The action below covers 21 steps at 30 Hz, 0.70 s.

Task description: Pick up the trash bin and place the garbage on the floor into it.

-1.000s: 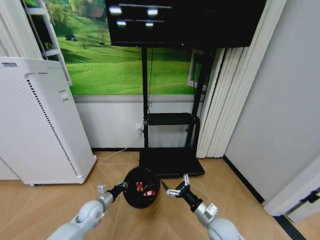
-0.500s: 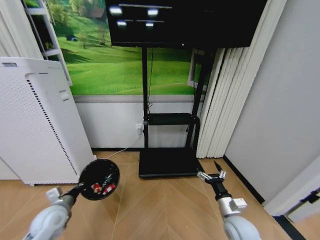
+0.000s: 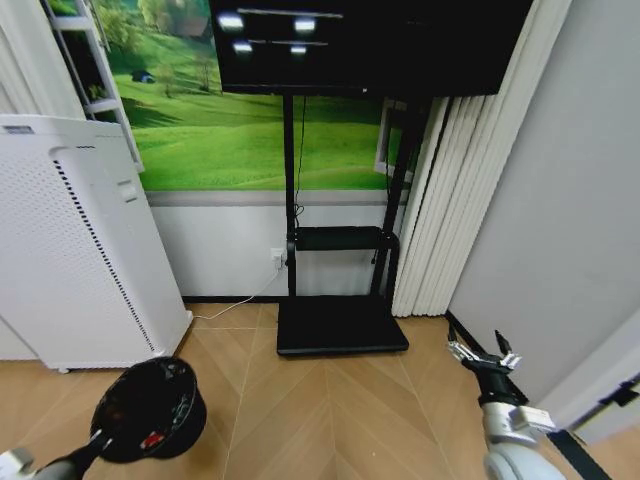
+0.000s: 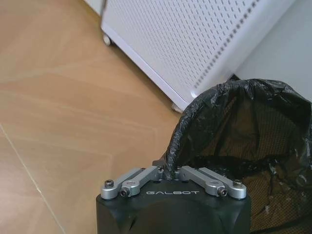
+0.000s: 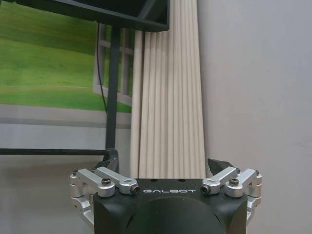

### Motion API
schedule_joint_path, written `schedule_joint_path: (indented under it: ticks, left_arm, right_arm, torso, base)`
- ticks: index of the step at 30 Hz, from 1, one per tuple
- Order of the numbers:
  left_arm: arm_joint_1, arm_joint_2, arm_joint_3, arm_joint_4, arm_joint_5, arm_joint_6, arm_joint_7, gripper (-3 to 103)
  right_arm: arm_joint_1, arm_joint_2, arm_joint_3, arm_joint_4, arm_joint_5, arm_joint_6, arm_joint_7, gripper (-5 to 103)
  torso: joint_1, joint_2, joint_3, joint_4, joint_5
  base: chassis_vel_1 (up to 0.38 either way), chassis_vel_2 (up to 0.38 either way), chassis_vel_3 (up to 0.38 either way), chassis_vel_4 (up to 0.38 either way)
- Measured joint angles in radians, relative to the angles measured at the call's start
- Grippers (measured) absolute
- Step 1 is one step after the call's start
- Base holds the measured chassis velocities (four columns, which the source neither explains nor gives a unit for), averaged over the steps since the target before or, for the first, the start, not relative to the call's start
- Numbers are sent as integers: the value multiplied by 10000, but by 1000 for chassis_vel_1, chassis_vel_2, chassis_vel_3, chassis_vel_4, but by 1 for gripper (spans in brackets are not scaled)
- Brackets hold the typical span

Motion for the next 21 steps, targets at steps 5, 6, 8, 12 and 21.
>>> schedule_joint_path:
  ticks: [5,6,8,12,21]
  left_arm:
    - [793,-229,-607,467,197,-526,698,2]
    - [793,-229,-607,467,197,-526,698,2]
    - [935,-450,-724,539,6,-629,725,2]
    - [1000,-667,-724,512,-112,-654,700,2]
    - [1161,-1198,-659,343,-118,-659,515,2]
  right_arm:
    - [143,260,73,-175,-91,-18,45,100]
    - [143,260,73,-175,-91,-18,45,100]
    - [213,375,25,-366,-244,-21,-15,100]
    - [347,404,-80,-469,-294,-61,-71,100]
    - [922,338,-547,-712,-198,-180,37,100]
  torso:
    - [0,-1,1,2,-2]
    - [0,-1,1,2,-2]
    - [0,0,2,-1,-1]
    - [0,0,2,-1,-3]
    - [0,-1,2,0,0]
  base:
    - [0,0,0,0]
    - [0,0,0,0]
    - [0,0,0,0]
    - [0,0,0,0]
    - [9,5,-6,-14]
